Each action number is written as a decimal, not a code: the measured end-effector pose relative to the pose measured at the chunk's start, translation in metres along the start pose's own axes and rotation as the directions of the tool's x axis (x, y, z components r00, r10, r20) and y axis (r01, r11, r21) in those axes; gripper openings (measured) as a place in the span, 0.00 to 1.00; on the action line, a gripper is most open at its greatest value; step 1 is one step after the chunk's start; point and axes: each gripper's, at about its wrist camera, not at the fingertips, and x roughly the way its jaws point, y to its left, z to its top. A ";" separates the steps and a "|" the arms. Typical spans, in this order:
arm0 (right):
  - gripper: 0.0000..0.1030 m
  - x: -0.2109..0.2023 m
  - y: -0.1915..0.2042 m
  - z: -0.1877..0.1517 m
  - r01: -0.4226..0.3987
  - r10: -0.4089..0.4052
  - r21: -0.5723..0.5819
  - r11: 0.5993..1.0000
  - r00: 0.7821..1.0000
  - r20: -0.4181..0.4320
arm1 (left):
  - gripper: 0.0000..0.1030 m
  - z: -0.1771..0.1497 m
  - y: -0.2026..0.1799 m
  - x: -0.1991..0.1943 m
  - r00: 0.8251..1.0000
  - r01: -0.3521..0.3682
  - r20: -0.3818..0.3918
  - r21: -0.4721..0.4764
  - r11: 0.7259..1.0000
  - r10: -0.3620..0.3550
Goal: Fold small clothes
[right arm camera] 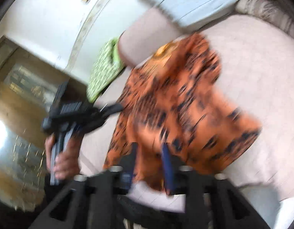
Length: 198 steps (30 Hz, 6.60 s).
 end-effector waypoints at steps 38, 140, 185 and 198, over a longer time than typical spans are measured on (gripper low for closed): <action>0.04 0.002 -0.029 0.002 0.337 -0.335 0.020 0.941 0.940 -0.069 | 0.05 -0.099 0.142 -0.079 0.789 -0.575 0.134 -0.184 0.797 0.600; 0.44 0.119 -0.102 0.136 0.127 -0.155 0.383 0.915 0.987 0.042 | 0.52 0.074 -0.014 0.027 0.949 -0.303 0.126 0.109 0.947 0.289; 0.08 0.076 0.020 -0.063 0.383 -0.391 -0.077 0.920 0.903 -0.179 | 0.12 -0.123 0.117 -0.032 0.852 -0.511 0.058 -0.117 0.851 0.520; 0.24 -0.007 0.050 -0.049 0.105 -0.106 0.015 0.994 0.991 0.076 | 0.29 -0.130 0.074 -0.124 0.874 -0.337 0.313 -0.159 0.928 0.371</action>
